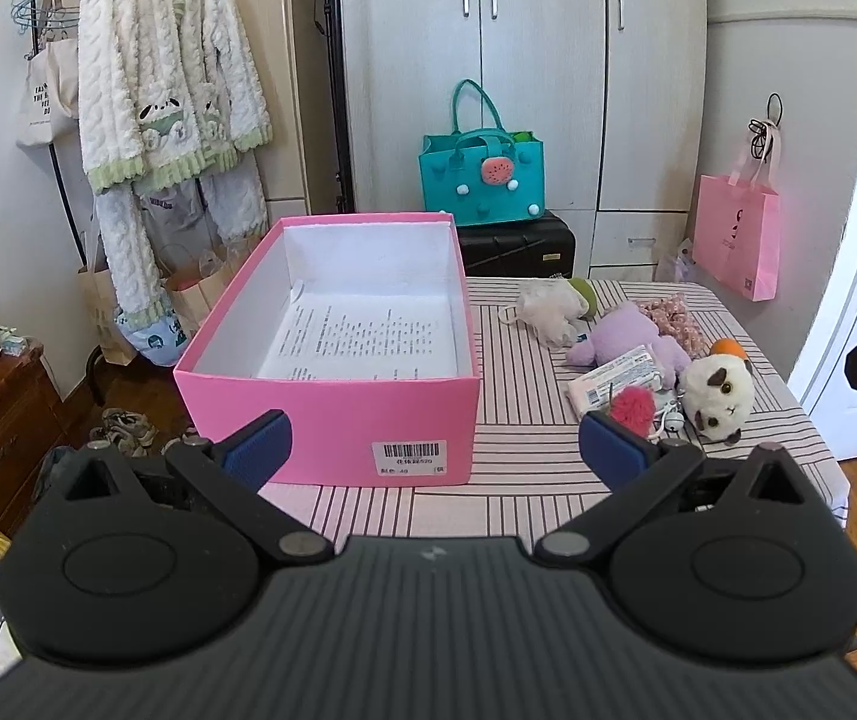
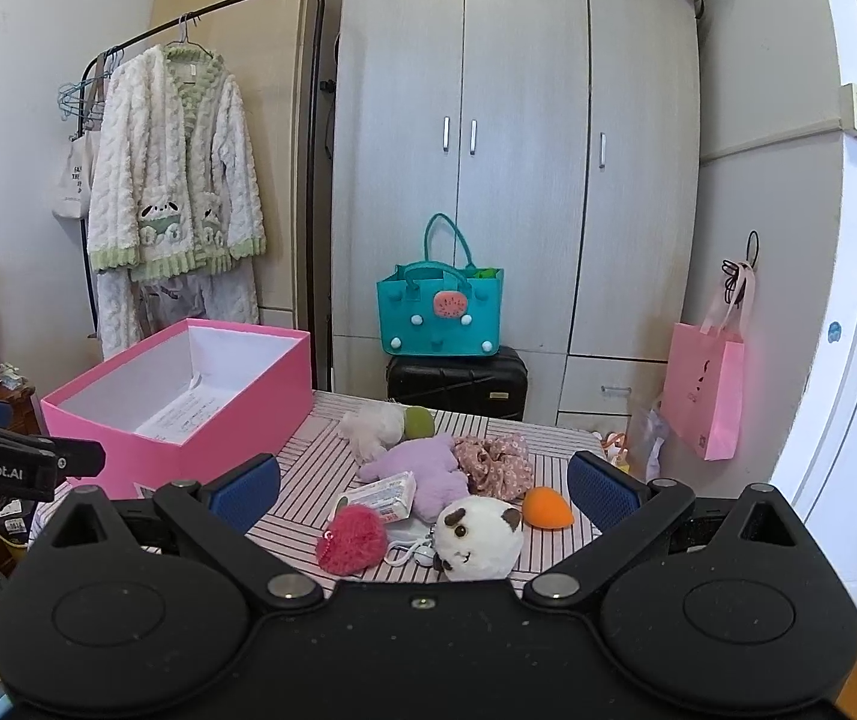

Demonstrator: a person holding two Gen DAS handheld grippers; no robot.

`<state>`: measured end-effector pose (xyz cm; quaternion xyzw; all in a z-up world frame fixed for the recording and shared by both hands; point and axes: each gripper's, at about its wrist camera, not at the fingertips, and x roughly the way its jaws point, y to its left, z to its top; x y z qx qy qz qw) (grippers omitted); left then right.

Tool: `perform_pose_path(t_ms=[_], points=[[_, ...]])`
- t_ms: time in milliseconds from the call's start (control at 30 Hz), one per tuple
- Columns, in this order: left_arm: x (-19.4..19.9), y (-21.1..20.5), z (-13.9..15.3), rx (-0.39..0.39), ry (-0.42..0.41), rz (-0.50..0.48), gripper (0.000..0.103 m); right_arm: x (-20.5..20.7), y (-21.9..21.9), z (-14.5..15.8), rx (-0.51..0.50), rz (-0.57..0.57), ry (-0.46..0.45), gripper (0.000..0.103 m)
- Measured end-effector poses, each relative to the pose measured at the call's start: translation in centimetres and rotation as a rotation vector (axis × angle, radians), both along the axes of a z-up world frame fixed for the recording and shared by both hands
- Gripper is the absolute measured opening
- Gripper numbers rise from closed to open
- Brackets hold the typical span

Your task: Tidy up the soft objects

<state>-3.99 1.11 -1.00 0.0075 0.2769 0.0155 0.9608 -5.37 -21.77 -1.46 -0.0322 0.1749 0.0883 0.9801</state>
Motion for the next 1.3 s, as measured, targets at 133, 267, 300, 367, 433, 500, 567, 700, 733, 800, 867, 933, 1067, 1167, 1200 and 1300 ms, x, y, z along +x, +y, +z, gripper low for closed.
perform_pose_path(t_ms=[133, 267, 300, 367, 433, 500, 567, 700, 733, 800, 867, 933, 1067, 1167, 1200, 1300], points=[[0.0, 0.0, 0.2, -0.008, 0.006, -0.011, 0.103, 0.4, 0.3, 0.2, -0.061, -0.007, 0.002, 0.103], [-0.2, 0.0, 0.5, -0.006, -0.001, -0.016, 0.103, 0.2, -0.1, 0.7, -0.067, 0.008, -0.007, 0.103], [-0.2, 0.0, 0.6, -0.004, -0.002, -0.017, 0.103, 0.2, -0.2, 0.7, -0.06, 0.016, -0.005, 0.103], [-0.2, -0.1, 0.6, -0.001, -0.002, -0.017, 0.103, 0.2, -0.7, 0.7, -0.04, 0.029, 0.001, 0.103], [-0.1, -0.1, 0.6, -0.017, 0.005, -0.026, 0.103, 0.3, -1.3, 0.5, -0.015, 0.04, 0.004, 0.103], [0.3, 0.2, 0.5, -0.081, 0.029, -0.061, 0.103, 0.4, -2.0, -0.1, 0.012, 0.052, 0.001, 0.103], [1.1, 0.4, 0.0, -0.126, 0.066, -0.099, 0.103, 0.7, -2.9, -0.9, 0.023, 0.054, -0.004, 0.103], [2.0, -0.2, -0.8, -0.118, 0.056, -0.065, 0.103, 1.4, -4.6, -2.2, 0.02, 0.06, -0.028, 0.103], [2.2, -0.6, -1.0, -0.107, 0.044, -0.069, 0.103, 1.7, -5.2, -2.7, 0.025, 0.058, -0.041, 0.103], [2.5, -1.3, -1.3, -0.08, 0.018, -0.081, 0.103, 2.1, -6.2, -3.5, 0.039, 0.052, -0.072, 0.103], [2.7, -2.3, -1.7, -0.046, -0.04, -0.107, 0.103, 2.9, -7.2, -4.6, 0.037, 0.034, -0.091, 0.103], [3.1, -3.2, -2.2, -0.037, -0.074, -0.145, 0.103, 3.9, -7.8, -5.6, 0.015, 0.005, -0.074, 0.103], [5.1, -4.9, -3.1, -0.053, -0.035, -0.226, 0.103, 5.7, -8.7, -7.1, -0.008, 0.012, -0.039, 0.103], [6.4, -6.4, -3.9, -0.037, -0.008, -0.263, 0.103, 7.0, -9.5, -8.1, 0.014, 0.017, -0.002, 0.103], [6.8, -6.8, -4.2, -0.039, 0.006, -0.281, 0.103, 7.5, -9.9, -8.4, 0.027, 0.013, 0.009, 0.103], [7.8, -8.0, -5.2, -0.057, 0.038, -0.334, 0.102, 8.6, -10.8, -9.1, 0.08, 0.003, 0.039, 0.102]])
